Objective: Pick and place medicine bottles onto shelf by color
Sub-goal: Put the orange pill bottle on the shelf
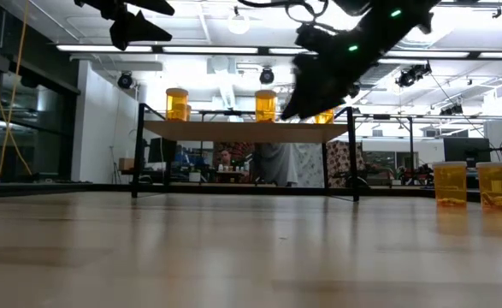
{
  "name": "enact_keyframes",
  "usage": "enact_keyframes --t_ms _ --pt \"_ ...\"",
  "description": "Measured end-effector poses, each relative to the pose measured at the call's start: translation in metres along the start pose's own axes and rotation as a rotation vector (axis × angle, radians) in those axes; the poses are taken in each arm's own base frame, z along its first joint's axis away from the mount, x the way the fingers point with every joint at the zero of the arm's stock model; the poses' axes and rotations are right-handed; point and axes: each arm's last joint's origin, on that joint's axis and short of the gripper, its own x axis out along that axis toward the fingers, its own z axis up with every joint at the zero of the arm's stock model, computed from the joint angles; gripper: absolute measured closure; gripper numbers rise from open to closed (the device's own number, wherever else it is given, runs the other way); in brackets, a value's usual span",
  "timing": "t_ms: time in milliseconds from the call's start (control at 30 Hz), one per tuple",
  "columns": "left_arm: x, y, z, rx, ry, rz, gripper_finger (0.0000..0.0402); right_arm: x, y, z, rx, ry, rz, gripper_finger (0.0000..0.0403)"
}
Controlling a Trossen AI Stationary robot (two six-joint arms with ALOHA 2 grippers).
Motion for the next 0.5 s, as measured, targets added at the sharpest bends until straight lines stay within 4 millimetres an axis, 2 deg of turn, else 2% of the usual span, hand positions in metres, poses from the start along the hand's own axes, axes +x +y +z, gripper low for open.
enact_keyframes --t_ms 167,300,400,500 --pt "0.000 0.000 0.000 0.000 0.000 0.000 0.0115 -0.025 0.010 -0.017 -0.087 0.214 0.255 0.0068" --pt "0.000 0.000 0.000 0.000 0.000 0.001 0.0115 -0.043 0.015 -0.025 -0.132 0.316 0.404 0.0068" --pt "0.000 0.000 0.000 0.000 -0.001 0.001 0.0115 -0.051 0.015 -0.030 -0.103 0.376 0.420 0.0068" --pt "0.000 0.000 0.000 0.000 -0.001 0.001 0.0115 -0.055 0.007 -0.040 -0.007 0.517 0.335 0.0068"
